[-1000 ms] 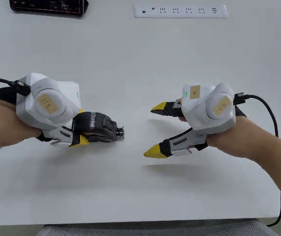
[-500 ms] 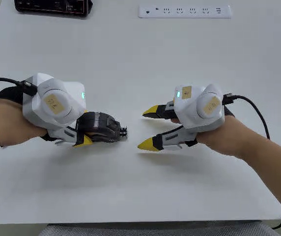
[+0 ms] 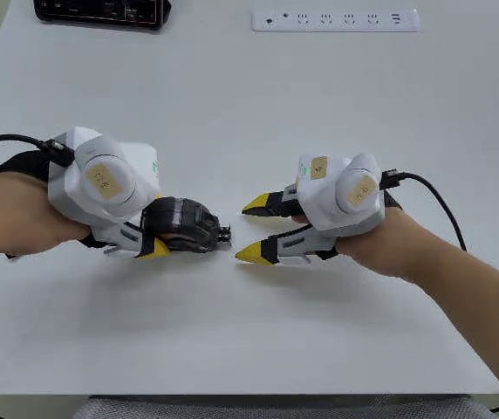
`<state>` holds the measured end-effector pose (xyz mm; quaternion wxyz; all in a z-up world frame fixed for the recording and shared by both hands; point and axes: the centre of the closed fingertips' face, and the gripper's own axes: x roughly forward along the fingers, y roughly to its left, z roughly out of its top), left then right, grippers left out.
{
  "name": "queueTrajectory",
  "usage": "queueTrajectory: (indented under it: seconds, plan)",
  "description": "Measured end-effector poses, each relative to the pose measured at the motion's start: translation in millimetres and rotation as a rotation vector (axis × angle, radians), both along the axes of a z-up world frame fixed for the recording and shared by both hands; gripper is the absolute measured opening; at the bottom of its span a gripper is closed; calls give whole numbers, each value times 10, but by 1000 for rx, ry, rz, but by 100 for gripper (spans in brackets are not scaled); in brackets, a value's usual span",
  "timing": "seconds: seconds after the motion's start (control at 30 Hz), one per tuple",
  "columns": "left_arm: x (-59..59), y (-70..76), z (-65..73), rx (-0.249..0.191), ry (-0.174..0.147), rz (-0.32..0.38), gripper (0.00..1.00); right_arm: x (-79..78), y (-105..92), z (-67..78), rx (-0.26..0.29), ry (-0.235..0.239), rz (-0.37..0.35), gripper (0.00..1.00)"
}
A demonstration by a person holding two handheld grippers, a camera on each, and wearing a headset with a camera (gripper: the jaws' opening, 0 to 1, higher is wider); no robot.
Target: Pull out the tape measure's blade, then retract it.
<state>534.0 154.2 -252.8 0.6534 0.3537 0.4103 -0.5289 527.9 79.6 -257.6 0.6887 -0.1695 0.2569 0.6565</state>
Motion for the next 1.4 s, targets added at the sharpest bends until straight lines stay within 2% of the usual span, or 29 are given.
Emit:
queueTrajectory:
  seconds: [0.63, 0.93, 1.33, 1.4]
  plan:
    - [1, -7, -2, 3, 0, 0, 29, -30, 181, -37, 26, -13, 43, 15]
    - [3, -4, -1, 3, 0, -2, 29, -24, 198, -71, 29, -15, 50, 13]
    - [6, -14, -3, -1, -4, -2, 29, -28, 208, -80, 37, -50, 58, 11]
    - [7, -13, -1, -1, -4, -2, 29, -27, 207, -81, 33, -43, 51, 11]
